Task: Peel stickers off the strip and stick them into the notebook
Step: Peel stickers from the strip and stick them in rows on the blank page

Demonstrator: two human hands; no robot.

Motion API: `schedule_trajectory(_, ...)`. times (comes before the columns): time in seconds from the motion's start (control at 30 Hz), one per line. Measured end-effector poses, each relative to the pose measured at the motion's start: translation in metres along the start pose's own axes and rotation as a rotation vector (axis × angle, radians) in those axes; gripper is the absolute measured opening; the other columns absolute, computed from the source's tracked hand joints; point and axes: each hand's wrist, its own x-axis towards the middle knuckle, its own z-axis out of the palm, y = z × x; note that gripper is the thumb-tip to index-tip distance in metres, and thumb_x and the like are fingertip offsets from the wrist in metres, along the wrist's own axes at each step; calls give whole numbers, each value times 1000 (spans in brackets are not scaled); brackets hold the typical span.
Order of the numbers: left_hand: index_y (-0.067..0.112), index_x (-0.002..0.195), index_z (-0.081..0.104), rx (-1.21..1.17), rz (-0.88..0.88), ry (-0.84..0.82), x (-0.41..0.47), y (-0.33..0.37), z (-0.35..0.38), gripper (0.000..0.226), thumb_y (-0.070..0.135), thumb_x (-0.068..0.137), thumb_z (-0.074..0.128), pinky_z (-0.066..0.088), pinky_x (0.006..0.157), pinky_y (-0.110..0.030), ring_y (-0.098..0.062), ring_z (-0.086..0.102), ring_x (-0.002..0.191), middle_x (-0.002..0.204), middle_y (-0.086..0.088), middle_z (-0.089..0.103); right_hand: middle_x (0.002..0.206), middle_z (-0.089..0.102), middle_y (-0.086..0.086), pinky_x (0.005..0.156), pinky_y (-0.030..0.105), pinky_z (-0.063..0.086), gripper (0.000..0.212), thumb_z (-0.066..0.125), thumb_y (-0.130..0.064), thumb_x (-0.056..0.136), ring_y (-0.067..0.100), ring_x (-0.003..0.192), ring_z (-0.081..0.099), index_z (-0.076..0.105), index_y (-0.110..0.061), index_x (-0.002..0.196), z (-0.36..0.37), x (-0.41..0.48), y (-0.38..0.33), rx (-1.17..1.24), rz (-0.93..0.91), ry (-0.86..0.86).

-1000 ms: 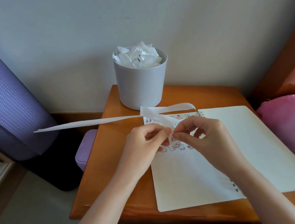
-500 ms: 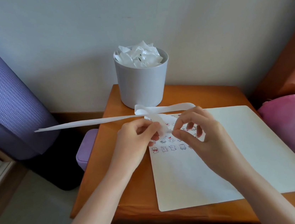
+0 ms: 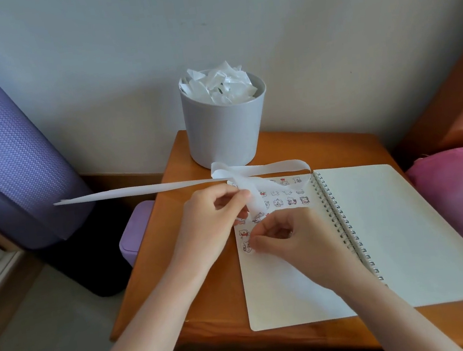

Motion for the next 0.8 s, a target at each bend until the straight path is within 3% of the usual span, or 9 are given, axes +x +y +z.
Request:
schedule_trajectory(0.2,18,87,73,-1,-10,2,-1,1,0,15,27,88,60,55,73,-23,-3,66,69,68,8,69,69,69,3,60,26,42,7,75,-17,74,5,58,52,73,-19,68,4,0,2,-19,4,24)
schedule_trajectory(0.4,19,88,72,16,-14,2,-1,0,-1,16,29,88,59,56,74,-23,-2,66,71,69,9,69,61,60,-12,56,15,32,7,74,-21,75,-2,54,49,69,-25,70,9,-3,0,-120,6,91)
schedule_trajectory(0.63,19,86,72,6,-21,1,-1,2,-1,16,29,88,59,56,74,-25,-3,66,70,68,8,69,66,56,-14,60,18,34,9,74,-26,76,-5,61,48,65,-28,78,10,-5,0,-209,-4,88)
schedule_trajectory(0.8,18,87,72,7,-16,2,-2,2,-1,16,27,89,59,54,70,-16,0,65,70,70,7,69,67,54,-12,62,25,40,21,73,-23,77,2,60,46,54,-30,83,9,-3,4,-203,-35,121)
